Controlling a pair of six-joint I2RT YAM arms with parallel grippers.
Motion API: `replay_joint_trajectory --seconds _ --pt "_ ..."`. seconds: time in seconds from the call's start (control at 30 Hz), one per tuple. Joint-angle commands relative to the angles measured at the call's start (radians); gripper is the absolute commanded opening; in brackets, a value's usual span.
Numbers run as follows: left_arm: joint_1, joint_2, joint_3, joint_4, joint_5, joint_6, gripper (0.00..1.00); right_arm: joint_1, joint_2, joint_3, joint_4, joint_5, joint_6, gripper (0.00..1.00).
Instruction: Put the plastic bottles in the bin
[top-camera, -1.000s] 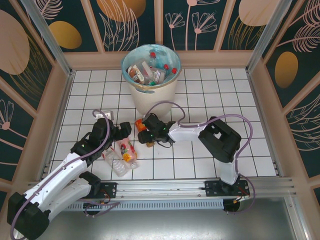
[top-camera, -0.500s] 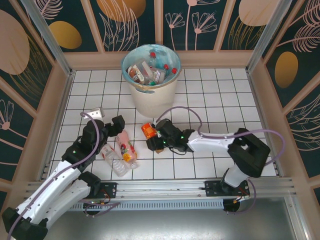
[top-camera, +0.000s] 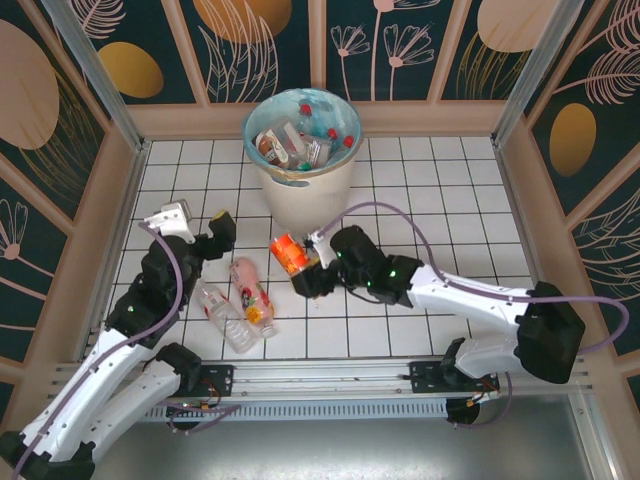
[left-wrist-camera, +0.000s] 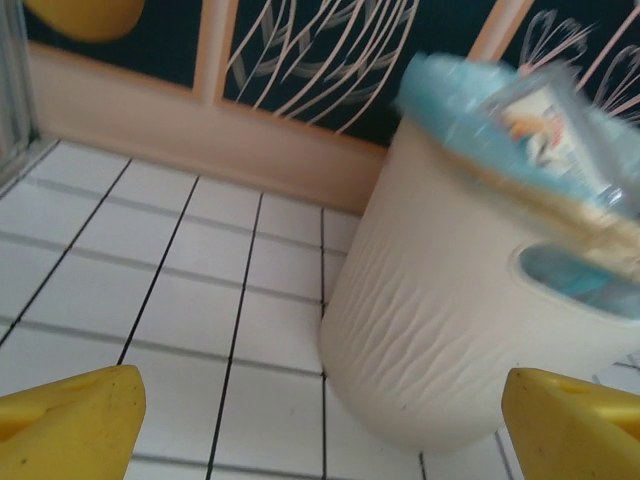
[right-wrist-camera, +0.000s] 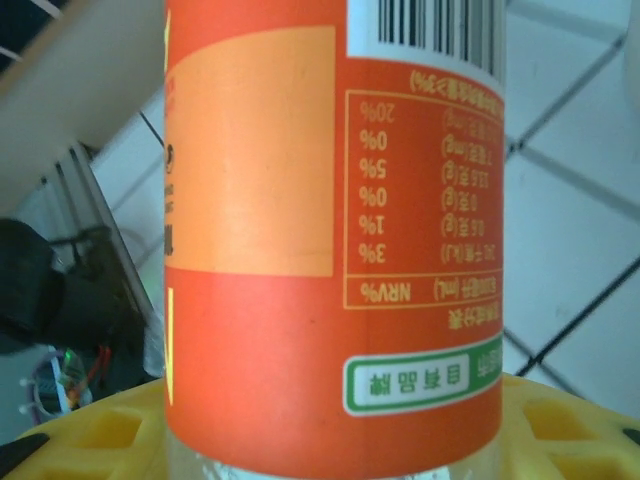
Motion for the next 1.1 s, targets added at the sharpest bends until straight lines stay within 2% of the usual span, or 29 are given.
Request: replay_joint_trajectory --seconds 0.0,0.2,0.37,0.47,0.57,0.7,0.93,1.07 --pt "0.005 0.056 0.115 0.053 0.04 0.119 0.92 -0.069 -0.034 0.194 -0.108 0.045 -0.1 0.24" --pt "0.005 0.201 0.258 0.083 0.182 0.126 0.9 -0.245 0.055 0.506 -0.136 0.033 -0.139 0.24" --pt "0.006 0.327 0.346 0.062 0.319 0.087 0.89 -0.359 0.228 0.723 -0.104 0.055 -0.219 0.25" --pt "0.006 0.35 0.345 0.063 0.364 0.063 0.88 -0.421 0.325 0.788 -0.037 0.052 -0.222 0.25" --pt "0.005 0.333 0.323 0.059 0.358 0.05 0.88 -0.449 0.438 0.879 -0.032 0.077 -0.235 0.25" --pt "0.006 0.291 0.288 0.053 0.331 0.042 0.89 -0.484 0.504 0.883 0.028 0.131 -0.272 0.33" --pt "0.006 0.229 0.253 0.05 0.292 0.044 0.89 -0.482 0.49 0.851 0.069 0.156 -0.285 0.6" --pt "0.005 0.222 0.249 0.059 0.284 0.04 0.89 -0.48 0.434 0.769 0.145 0.163 -0.293 0.66"
